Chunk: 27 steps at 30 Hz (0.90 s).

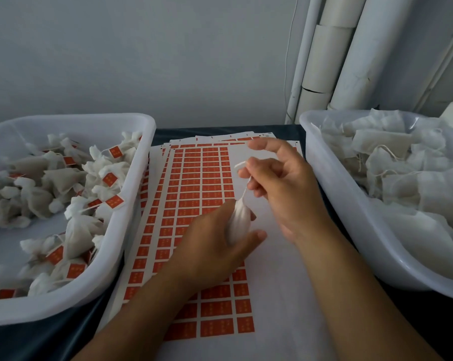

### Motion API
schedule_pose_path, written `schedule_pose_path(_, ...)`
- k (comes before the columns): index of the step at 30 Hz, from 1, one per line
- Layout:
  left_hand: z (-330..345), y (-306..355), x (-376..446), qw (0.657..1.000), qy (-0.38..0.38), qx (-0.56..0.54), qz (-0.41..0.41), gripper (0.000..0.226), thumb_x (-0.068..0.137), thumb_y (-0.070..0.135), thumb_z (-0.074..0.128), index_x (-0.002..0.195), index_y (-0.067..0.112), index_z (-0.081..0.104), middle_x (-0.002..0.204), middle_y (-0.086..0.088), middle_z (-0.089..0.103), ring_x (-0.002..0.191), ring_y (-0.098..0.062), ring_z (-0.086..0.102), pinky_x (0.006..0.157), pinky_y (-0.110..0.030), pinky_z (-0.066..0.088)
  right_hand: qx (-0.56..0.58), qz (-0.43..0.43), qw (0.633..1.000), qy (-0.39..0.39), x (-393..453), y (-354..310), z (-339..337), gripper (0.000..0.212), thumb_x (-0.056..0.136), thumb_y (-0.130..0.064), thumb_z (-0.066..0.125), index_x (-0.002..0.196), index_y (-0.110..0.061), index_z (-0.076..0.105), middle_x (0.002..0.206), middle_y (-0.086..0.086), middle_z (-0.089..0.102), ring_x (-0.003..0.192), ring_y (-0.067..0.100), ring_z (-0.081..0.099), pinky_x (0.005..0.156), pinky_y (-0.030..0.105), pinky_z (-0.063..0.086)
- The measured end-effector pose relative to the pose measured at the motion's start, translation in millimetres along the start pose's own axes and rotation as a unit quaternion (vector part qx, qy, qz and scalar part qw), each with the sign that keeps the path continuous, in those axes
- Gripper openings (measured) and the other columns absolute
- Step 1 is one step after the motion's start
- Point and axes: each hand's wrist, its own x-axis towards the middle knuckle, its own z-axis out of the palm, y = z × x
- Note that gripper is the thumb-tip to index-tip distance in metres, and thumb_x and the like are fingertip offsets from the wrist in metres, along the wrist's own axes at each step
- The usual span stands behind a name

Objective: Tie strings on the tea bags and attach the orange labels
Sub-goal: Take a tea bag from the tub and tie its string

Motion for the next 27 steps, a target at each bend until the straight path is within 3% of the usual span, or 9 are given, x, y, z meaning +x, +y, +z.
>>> schedule_pose_path(4, 3, -4, 1, 0.998, 0.038, 0.052, 0.0, 0.035, 0.082, 0.076, 0.036, 0.088, 0.044, 0.047, 0.077, 0.028, 0.054, 0.077, 0.007, 0.062, 0.052, -0.007, 0.039, 0.048, -0.001, 0.997, 0.068, 1, -4, -7, 0.014, 0.102, -0.017, 0.062, 0.113, -0.025, 0.067, 0.088, 0.001, 0.078, 0.075, 0.012, 0.07, 0.07, 0.019, 0.055)
schedule_pose_path(7, 5, -7, 1, 0.996, 0.049, 0.075, 0.013, 0.039, 0.084, 0.076, 0.034, 0.092, 0.041, 0.049, 0.079, 0.024, 0.054, 0.067, -0.002, 0.06, 0.056, -0.009, 0.039, 0.054, -0.027, 0.997, 0.049, -2, -7, -5, 0.013, 0.102, -0.016, 0.062, 0.111, -0.024, 0.066, 0.087, 0.001, 0.078, 0.074, 0.012, 0.07, 0.069, 0.02, 0.056)
schedule_pose_path(9, 5, -7, 1, 0.996, 0.046, 0.068, 0.018, 0.045, 0.085, 0.077, 0.039, 0.106, 0.04, 0.054, 0.094, 0.023, 0.057, 0.077, -0.003, 0.061, 0.06, -0.011, 0.044, 0.057, -0.036, 0.997, 0.023, -3, -9, -1, 0.013, 0.102, -0.015, 0.061, 0.111, -0.023, 0.066, 0.087, 0.001, 0.077, 0.074, 0.013, 0.071, 0.068, 0.021, 0.057)
schedule_pose_path(13, -2, 1, 0, 0.996, 0.078, -0.047, -0.006, 0.049, 0.086, 0.073, 0.054, 0.128, 0.051, 0.043, 0.118, 0.033, 0.049, 0.106, 0.003, 0.057, 0.067, -0.007, 0.052, 0.075, -0.033, 0.997, 0.01, -5, -11, 1, 0.013, 0.103, -0.014, 0.059, 0.112, -0.022, 0.066, 0.087, 0.002, 0.077, 0.075, 0.017, 0.073, 0.068, 0.023, 0.058)
schedule_pose_path(16, -7, 8, 0, 0.974, 0.156, -0.154, -0.049, 0.025, 0.092, 0.061, 0.055, 0.109, 0.044, 0.059, 0.096, 0.023, 0.065, 0.091, -0.002, 0.066, 0.069, -0.009, 0.053, 0.067, -0.039, 0.997, 0.003, -5, -11, -1, 0.014, 0.103, -0.018, 0.059, 0.113, -0.025, 0.066, 0.088, 0.002, 0.077, 0.079, 0.019, 0.074, 0.069, 0.024, 0.059)
schedule_pose_path(19, -15, 10, -1, 0.948, 0.033, -0.28, -0.15, 0.047, 0.097, 0.063, 0.04, 0.091, 0.033, 0.076, 0.077, 0.005, 0.071, 0.07, -0.009, 0.069, 0.065, -0.014, 0.052, 0.072, -0.047, 0.996, -0.021, -6, -11, 0, 0.017, 0.1, -0.02, 0.059, 0.114, -0.026, 0.066, 0.088, 0.003, 0.077, 0.079, 0.02, 0.074, 0.069, 0.025, 0.059)
schedule_pose_path(21, -19, 14, -2, 0.886, -0.092, -0.406, -0.207, 0.056, 0.097, 0.061, 0.038, 0.095, 0.024, 0.081, 0.09, -0.004, 0.075, 0.079, -0.015, 0.07, 0.073, -0.026, 0.054, 0.079, -0.049, 0.993, -0.07, -9, -12, 2, 0.018, 0.099, -0.017, 0.06, 0.114, -0.025, 0.067, 0.087, 0.006, 0.076, 0.077, 0.02, 0.073, 0.068, 0.025, 0.058)
schedule_pose_path(23, -19, 13, 0, 0.848, -0.112, -0.47, -0.216, 0.054, 0.099, 0.057, 0.043, 0.097, 0.018, 0.08, 0.099, -0.008, 0.075, 0.087, -0.019, 0.07, 0.077, -0.031, 0.055, 0.065, -0.05, 0.988, -0.134, -12, -12, 4, 0.017, 0.1, -0.011, 0.06, 0.112, -0.021, 0.068, 0.085, 0.008, 0.075, 0.074, 0.02, 0.073, 0.065, 0.025, 0.058)
schedule_pose_path(27, -20, 8, 3, 0.826, -0.071, -0.519, -0.209, 0.044, 0.108, 0.036, 0.039, 0.11, 0.004, 0.07, 0.096, -0.014, 0.064, 0.089, -0.022, 0.065, 0.085, -0.035, 0.058, -0.029, -0.054, 0.971, -0.233, -19, -10, 8, 0.012, 0.101, -0.01, 0.061, 0.109, -0.013, 0.069, 0.085, 0.003, 0.076, 0.074, 0.023, 0.074, 0.065, 0.026, 0.06)
